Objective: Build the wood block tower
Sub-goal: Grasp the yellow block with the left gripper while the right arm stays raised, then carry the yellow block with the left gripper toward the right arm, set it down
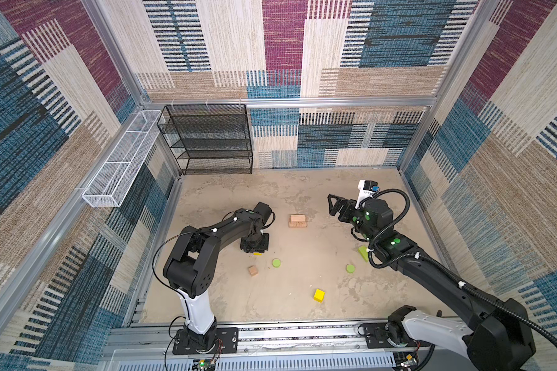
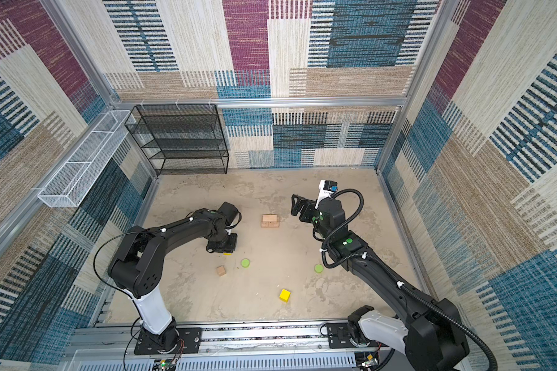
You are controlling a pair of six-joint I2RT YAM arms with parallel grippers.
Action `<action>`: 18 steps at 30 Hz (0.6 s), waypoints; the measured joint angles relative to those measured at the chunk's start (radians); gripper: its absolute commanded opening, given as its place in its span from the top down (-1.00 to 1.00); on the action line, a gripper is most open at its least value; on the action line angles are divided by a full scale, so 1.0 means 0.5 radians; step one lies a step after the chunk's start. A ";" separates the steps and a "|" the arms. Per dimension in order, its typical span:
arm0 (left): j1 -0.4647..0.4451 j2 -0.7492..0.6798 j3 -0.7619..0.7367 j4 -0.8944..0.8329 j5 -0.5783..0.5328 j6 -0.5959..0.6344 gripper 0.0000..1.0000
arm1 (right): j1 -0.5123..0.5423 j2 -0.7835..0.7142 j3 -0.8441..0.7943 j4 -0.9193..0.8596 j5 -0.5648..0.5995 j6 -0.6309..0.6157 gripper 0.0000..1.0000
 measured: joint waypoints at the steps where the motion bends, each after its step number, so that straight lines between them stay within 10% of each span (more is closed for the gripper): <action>1: -0.013 -0.016 0.000 -0.001 -0.001 0.012 0.95 | -0.002 0.000 0.000 0.000 0.000 0.000 -0.98; 18: -0.350 -0.335 0.141 -0.041 0.013 0.332 1.00 | -0.039 -0.133 -0.055 -0.005 0.037 0.002 -0.99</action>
